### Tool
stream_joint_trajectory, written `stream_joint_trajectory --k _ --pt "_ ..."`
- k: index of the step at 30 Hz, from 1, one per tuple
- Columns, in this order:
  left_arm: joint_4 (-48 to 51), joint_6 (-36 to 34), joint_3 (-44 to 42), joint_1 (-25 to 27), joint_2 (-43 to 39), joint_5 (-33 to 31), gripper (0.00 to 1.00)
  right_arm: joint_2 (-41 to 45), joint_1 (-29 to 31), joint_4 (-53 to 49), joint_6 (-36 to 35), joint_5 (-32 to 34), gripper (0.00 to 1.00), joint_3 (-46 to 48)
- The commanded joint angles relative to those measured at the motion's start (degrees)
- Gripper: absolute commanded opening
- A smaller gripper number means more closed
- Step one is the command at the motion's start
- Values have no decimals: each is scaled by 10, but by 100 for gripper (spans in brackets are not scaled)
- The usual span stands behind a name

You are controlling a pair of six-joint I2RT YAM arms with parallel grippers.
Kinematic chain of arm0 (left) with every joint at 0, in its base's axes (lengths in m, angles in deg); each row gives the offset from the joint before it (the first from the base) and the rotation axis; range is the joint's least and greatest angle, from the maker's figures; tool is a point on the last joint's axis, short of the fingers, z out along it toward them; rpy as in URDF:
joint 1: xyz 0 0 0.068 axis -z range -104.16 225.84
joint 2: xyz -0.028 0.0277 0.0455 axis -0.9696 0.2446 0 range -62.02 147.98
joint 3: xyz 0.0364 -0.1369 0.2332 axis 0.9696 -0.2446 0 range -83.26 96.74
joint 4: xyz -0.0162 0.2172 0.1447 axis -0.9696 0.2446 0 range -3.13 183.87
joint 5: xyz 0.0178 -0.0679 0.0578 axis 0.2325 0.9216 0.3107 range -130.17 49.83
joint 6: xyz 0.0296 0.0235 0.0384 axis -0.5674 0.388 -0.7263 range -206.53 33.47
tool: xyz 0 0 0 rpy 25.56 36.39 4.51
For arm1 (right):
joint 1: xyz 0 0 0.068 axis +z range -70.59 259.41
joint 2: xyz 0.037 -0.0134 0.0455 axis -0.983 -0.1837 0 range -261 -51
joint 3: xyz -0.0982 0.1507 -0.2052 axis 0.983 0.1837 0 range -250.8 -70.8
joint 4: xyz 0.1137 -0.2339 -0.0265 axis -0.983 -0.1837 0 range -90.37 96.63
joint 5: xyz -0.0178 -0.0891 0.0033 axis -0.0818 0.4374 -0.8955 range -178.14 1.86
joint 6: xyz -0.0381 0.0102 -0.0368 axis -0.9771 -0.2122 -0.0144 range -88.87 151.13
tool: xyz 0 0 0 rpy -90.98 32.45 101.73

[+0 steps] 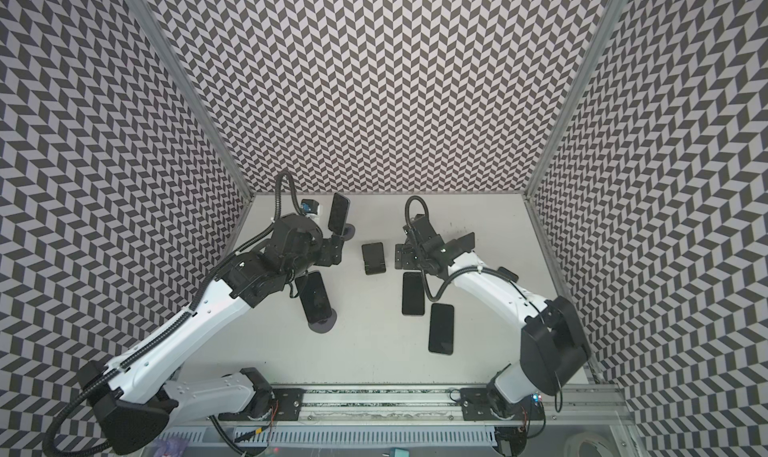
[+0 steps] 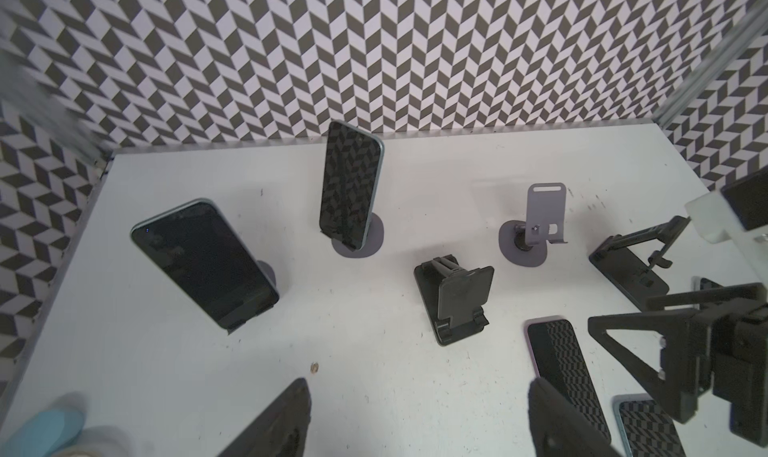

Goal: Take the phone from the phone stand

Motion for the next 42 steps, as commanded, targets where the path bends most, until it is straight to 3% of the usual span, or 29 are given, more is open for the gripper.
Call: stream_joint_trajectory --k 1,9,18,28,33,42 --pt "72 107 -4 -2 -27 -48 82 11 18 21 -26 -27 88 -21" --pt "208 309 11 1 -10 -76 78 46 57 -21 -25 -58 87 -25" --pt "211 414 -75 34 -73 -76 81 69 102 -65 -23 -55 86 -41" --pt "247 472 -84 101 -35 -130 87 147 106 -82 6 -49 87 31" --pt "264 484 -91 107 -23 -138 97 177 106 -84 17 -44 87 57" --pt "297 491 -84 107 -4 -158 100 198 106 -68 22 -42 87 78"
